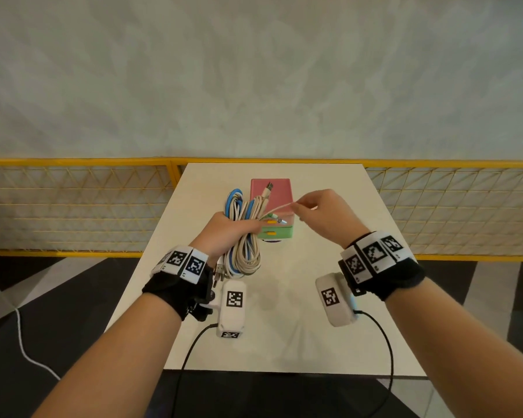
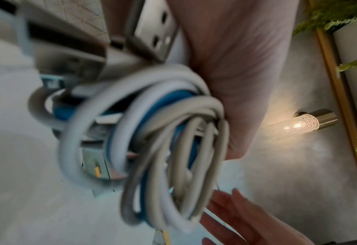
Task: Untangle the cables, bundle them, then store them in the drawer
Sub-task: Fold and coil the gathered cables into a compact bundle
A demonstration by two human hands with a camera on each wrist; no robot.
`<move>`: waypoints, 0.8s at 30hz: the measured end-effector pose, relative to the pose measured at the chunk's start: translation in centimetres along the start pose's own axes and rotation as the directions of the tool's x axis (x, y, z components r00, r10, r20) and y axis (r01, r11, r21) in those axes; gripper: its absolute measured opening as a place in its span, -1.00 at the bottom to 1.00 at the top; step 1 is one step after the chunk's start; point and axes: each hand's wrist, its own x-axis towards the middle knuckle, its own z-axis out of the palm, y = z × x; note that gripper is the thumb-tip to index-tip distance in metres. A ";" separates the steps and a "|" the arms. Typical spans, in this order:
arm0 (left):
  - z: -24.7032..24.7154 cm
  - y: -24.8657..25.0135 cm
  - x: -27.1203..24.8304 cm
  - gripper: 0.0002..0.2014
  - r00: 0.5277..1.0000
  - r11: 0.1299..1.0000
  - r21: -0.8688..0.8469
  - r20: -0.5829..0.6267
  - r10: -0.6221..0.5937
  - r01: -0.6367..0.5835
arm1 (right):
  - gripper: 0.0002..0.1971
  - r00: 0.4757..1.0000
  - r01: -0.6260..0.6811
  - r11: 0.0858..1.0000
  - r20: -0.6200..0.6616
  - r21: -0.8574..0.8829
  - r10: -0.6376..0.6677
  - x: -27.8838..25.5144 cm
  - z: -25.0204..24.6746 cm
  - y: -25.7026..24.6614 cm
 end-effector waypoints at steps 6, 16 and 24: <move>0.4 0.1 -0.3 -0.90 0.998 0.999 0.034 0.060 -0.020 0.018 | -0.19 0.904 0.427 0.904 0.005 0.035 -0.427 0.1 2.7 0.1; 0.5 0.6 -0.5 -0.96 0.993 0.994 0.056 0.071 0.091 -0.095 | -0.80 0.936 0.332 0.943 0.121 0.013 -0.331 1.2 4.7 1.1; 0.5 0.4 -0.2 -0.94 0.981 0.977 -0.087 -0.032 0.191 -0.193 | -0.62 1.000 0.000 0.910 -0.018 0.414 0.009 1.9 5.1 0.1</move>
